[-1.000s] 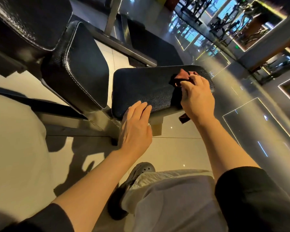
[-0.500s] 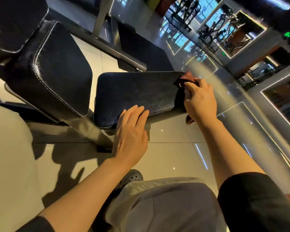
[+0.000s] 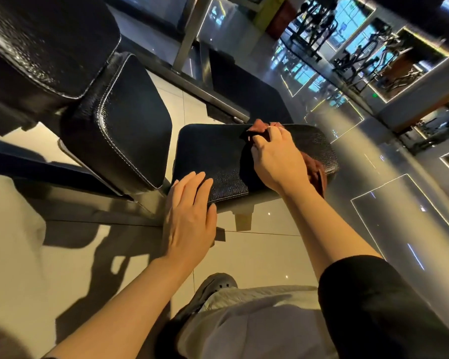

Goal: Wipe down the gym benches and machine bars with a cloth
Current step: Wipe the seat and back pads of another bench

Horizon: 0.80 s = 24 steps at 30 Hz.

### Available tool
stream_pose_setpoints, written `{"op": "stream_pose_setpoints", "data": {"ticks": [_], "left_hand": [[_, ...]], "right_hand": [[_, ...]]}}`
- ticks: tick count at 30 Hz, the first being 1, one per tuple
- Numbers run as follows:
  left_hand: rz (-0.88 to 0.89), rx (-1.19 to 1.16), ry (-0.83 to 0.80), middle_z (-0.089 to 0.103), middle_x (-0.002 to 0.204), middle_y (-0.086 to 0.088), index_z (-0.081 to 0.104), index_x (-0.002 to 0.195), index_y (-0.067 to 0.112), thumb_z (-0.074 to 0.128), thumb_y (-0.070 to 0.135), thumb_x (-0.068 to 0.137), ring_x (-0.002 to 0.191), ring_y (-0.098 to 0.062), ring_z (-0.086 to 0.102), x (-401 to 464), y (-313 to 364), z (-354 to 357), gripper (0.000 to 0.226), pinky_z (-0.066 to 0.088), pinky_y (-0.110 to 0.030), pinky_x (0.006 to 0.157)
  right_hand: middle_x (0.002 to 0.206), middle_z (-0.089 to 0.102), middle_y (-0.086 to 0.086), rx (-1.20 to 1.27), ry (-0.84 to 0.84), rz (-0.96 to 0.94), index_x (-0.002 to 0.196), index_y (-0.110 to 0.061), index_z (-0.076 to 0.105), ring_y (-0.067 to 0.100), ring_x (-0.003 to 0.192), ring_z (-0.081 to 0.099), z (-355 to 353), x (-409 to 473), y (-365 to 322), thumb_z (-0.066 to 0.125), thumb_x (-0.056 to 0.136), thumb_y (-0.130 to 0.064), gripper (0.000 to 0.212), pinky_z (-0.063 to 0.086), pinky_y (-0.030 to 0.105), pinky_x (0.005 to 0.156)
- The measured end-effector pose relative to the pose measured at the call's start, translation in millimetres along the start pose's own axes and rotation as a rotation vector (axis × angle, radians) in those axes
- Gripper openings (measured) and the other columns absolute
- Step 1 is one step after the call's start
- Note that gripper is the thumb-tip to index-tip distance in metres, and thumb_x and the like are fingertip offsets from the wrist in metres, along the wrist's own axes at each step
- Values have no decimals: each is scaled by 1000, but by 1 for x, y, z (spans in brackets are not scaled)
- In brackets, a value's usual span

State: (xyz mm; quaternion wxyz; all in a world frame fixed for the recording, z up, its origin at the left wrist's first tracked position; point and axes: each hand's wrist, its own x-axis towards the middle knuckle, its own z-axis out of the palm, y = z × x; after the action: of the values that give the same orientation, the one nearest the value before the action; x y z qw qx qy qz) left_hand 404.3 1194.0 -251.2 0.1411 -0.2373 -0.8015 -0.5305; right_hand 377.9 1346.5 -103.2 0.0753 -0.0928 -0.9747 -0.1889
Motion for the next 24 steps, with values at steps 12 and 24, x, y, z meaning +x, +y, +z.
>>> {"op": "stream_pose_setpoints", "data": {"ticks": [12, 24], "left_hand": [[-60, 20, -62, 50, 138, -13, 51, 134, 3, 64, 5, 85, 130, -24, 39, -20, -14, -19, 51, 36, -38, 107], [-206, 21, -145, 39, 146, -11, 42, 141, 4, 58, 0, 86, 134, -25, 37, -29, -18, -37, 57, 40, -38, 106]], "right_hand": [[125, 56, 11, 2, -105, -120, 122, -11, 59, 30, 121, 44, 7, 2, -67, 28, 105, -31, 41, 32, 41, 107], [140, 44, 7, 137, -237, -327, 138, -19, 53, 26, 134, 33, 23, -3, -108, 38, 104, -32, 39, 30, 36, 110]]}}
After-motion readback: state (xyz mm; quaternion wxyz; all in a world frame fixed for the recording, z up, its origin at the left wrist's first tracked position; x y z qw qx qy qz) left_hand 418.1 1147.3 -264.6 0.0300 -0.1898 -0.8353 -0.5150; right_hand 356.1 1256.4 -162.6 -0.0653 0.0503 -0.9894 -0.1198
